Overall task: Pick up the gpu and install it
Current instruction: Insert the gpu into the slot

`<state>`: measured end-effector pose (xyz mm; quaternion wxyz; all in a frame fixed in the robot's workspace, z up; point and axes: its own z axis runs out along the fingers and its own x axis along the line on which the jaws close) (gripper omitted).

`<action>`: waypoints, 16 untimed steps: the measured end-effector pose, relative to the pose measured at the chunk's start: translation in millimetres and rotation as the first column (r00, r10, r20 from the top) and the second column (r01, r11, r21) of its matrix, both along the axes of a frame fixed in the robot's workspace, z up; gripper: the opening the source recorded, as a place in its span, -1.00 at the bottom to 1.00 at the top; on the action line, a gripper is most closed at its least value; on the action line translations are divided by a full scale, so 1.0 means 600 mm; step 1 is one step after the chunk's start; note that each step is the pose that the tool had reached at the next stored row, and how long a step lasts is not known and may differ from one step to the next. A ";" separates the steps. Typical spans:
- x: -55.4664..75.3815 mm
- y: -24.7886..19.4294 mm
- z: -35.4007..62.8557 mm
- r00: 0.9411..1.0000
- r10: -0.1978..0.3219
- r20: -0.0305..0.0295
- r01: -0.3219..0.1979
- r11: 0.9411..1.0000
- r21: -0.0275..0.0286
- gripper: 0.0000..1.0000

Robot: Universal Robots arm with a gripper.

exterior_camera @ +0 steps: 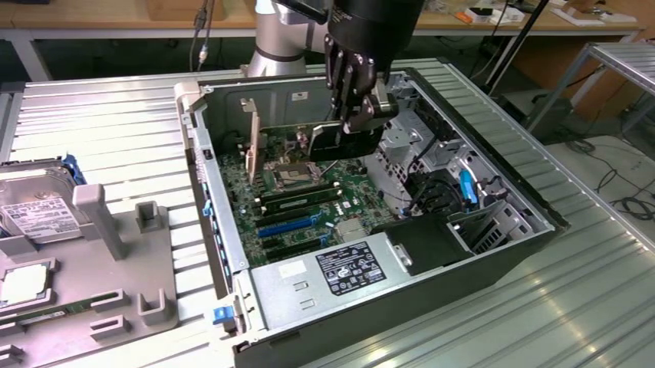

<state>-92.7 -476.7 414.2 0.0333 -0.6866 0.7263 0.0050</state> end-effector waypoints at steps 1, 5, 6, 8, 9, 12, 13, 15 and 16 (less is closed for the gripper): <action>0.000 0.0000 -0.002 1.000 0.000 0.000 0.000 1.000 0.000 -0.47; 0.000 0.0000 -0.006 1.000 0.000 0.000 0.000 1.000 0.000 -0.47; 0.000 0.0000 -0.008 1.000 0.000 0.000 0.000 1.000 0.000 -0.47; 0.000 0.0000 -0.010 1.000 0.000 0.000 0.000 1.000 0.000 -0.47; 0.000 0.0000 -0.011 1.000 0.000 0.000 0.000 1.000 0.000 -0.47; 0.000 0.0000 -0.013 1.000 0.000 0.000 0.000 1.000 0.000 -0.47; 0.000 0.0000 -0.014 1.000 0.000 0.000 0.000 1.000 0.000 -0.47; 0.000 0.0000 -0.016 1.000 0.000 0.000 0.000 1.000 0.000 -0.47; 0.000 0.0000 -0.016 1.000 0.000 0.000 0.000 1.000 0.000 -0.47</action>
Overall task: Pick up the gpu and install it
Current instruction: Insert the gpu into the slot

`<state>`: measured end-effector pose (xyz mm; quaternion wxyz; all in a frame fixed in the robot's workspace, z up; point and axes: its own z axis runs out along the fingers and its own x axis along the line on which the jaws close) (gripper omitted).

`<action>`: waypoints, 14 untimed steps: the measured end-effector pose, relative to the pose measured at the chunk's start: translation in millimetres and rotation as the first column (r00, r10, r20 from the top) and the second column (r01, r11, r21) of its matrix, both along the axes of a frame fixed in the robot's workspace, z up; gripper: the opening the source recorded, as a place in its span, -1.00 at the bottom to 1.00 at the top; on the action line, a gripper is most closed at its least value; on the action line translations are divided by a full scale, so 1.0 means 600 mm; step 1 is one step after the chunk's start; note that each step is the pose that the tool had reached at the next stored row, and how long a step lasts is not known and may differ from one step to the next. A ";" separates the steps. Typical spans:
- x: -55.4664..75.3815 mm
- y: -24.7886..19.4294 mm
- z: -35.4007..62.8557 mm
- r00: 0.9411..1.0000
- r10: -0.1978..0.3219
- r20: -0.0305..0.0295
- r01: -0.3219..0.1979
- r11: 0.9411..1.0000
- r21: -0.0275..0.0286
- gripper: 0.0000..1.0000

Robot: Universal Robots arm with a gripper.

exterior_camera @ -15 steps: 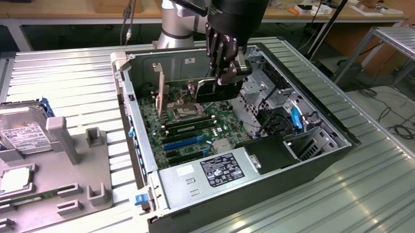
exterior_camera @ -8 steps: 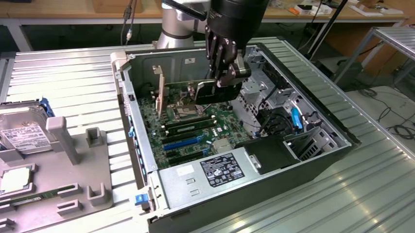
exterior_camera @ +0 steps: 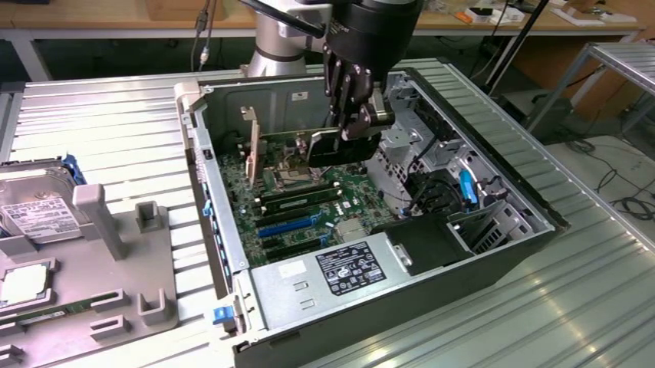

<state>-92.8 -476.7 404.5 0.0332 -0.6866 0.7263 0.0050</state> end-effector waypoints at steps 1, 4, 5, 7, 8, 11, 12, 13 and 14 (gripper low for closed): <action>0.000 0.0000 0.000 1.000 0.000 0.000 0.000 1.000 0.000 -0.47; 0.000 0.0000 0.000 1.000 0.000 0.000 0.000 1.000 0.000 -0.47; 0.000 0.0000 0.000 1.000 0.000 0.000 0.000 1.000 0.000 -0.47; 0.000 0.0000 -0.001 1.000 0.000 0.000 0.000 1.000 0.000 -0.47; 0.000 0.0000 -0.001 1.000 0.000 0.000 0.000 1.000 0.000 -0.47; 0.000 0.0000 -0.001 1.000 0.000 0.000 0.000 1.000 0.000 -0.47; 0.000 0.0000 -0.002 1.000 0.000 0.000 0.000 1.000 0.000 -0.47; 0.000 0.0001 -0.002 1.000 0.000 0.000 0.000 1.000 0.000 -0.47; 0.000 0.0003 -0.004 1.000 0.000 0.000 0.000 1.000 0.000 -0.47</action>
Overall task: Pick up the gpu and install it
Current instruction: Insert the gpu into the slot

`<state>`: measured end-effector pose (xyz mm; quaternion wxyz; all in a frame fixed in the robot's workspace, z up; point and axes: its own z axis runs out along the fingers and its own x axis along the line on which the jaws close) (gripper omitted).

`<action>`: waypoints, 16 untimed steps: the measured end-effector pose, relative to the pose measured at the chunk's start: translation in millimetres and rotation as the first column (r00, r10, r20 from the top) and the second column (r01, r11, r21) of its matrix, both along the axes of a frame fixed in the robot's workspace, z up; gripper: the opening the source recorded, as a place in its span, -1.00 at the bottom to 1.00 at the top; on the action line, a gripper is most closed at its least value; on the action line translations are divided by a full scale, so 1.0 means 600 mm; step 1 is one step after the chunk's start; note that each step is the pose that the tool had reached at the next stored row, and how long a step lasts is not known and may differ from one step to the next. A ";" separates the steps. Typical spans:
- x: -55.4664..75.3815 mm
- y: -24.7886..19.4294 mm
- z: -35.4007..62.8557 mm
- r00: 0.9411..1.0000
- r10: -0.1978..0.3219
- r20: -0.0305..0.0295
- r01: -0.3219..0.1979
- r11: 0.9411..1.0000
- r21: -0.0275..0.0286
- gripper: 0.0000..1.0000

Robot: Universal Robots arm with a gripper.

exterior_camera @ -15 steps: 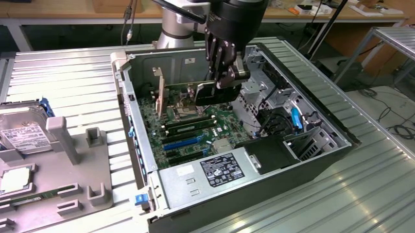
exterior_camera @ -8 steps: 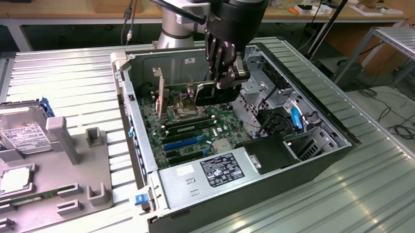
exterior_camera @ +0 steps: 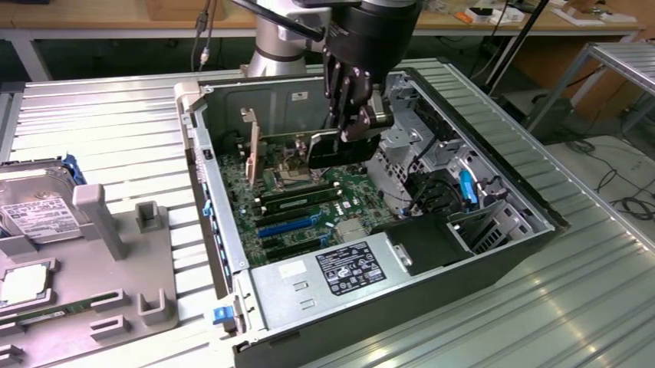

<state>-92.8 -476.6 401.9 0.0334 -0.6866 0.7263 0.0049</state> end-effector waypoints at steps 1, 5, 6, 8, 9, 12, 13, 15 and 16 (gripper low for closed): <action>0.000 0.0000 0.000 1.000 0.000 0.000 0.000 1.000 0.000 -0.47; 0.000 0.0000 -0.001 1.000 0.000 0.000 0.000 1.000 0.000 -0.47; 0.000 0.0000 -0.001 1.000 0.000 0.000 0.000 1.000 -0.001 -0.47; 0.000 0.0001 -0.001 1.000 0.000 0.000 0.000 1.000 -0.001 -0.47; 0.000 0.0001 -0.002 1.000 0.000 0.000 0.000 1.000 -0.001 -0.47; 0.000 0.0001 -0.007 1.000 0.000 0.004 0.000 1.000 -0.001 -0.47; 0.000 0.0001 -0.011 1.000 0.000 0.005 0.000 1.000 -0.001 -0.47; 0.000 0.0001 -0.016 1.000 0.000 0.006 0.000 1.000 -0.001 -0.47; 0.000 0.0001 -0.019 1.000 0.000 0.006 0.000 1.000 -0.001 -0.47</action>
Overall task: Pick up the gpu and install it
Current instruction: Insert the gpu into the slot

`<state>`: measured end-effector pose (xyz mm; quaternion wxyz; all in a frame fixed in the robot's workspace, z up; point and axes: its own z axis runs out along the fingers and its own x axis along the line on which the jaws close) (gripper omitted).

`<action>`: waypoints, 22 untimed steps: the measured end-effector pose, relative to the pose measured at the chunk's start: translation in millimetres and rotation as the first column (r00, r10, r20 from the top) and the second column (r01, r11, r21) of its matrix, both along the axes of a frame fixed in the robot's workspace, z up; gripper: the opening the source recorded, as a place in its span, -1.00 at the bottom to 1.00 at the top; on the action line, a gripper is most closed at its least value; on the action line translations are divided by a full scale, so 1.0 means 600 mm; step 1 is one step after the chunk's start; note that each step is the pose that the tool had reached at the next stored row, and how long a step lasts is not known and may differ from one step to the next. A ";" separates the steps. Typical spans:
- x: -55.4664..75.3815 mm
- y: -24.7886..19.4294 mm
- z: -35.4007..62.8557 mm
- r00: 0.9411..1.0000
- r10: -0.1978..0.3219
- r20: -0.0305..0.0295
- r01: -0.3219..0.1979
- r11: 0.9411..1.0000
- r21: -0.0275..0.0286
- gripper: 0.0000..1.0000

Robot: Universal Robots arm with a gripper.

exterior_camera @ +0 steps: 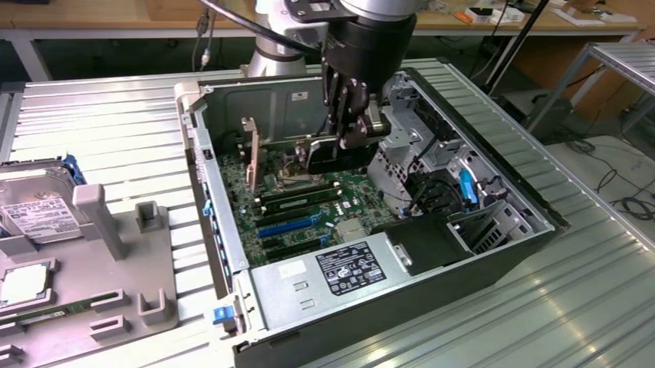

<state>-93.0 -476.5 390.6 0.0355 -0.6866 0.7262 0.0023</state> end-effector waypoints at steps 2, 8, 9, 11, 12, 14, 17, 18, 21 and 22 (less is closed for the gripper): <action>0.000 0.0000 -0.006 1.000 0.000 0.001 0.000 1.000 0.000 -0.47; -0.002 0.0000 -0.025 1.000 0.000 0.004 0.000 1.000 -0.001 -0.47; -0.002 0.0000 -0.026 1.000 0.000 0.005 0.000 1.000 -0.001 -0.47; -0.005 0.0000 -0.033 1.000 0.000 0.008 0.000 1.000 -0.001 -0.47; -0.008 0.0000 -0.039 1.000 0.000 0.009 0.000 1.000 -0.001 -0.47; -0.010 0.0000 -0.044 1.000 0.000 0.010 0.000 1.000 -0.001 -0.47; -0.014 0.0000 -0.050 1.000 0.000 0.012 0.000 1.000 -0.001 -0.47; -0.016 0.0000 -0.055 1.000 0.000 0.013 0.000 1.000 -0.001 -0.47; -0.019 0.0000 -0.062 1.000 0.000 0.014 0.000 1.000 -0.001 -0.47; -0.019 0.0000 -0.065 1.000 0.000 0.014 0.000 1.000 -0.001 -0.47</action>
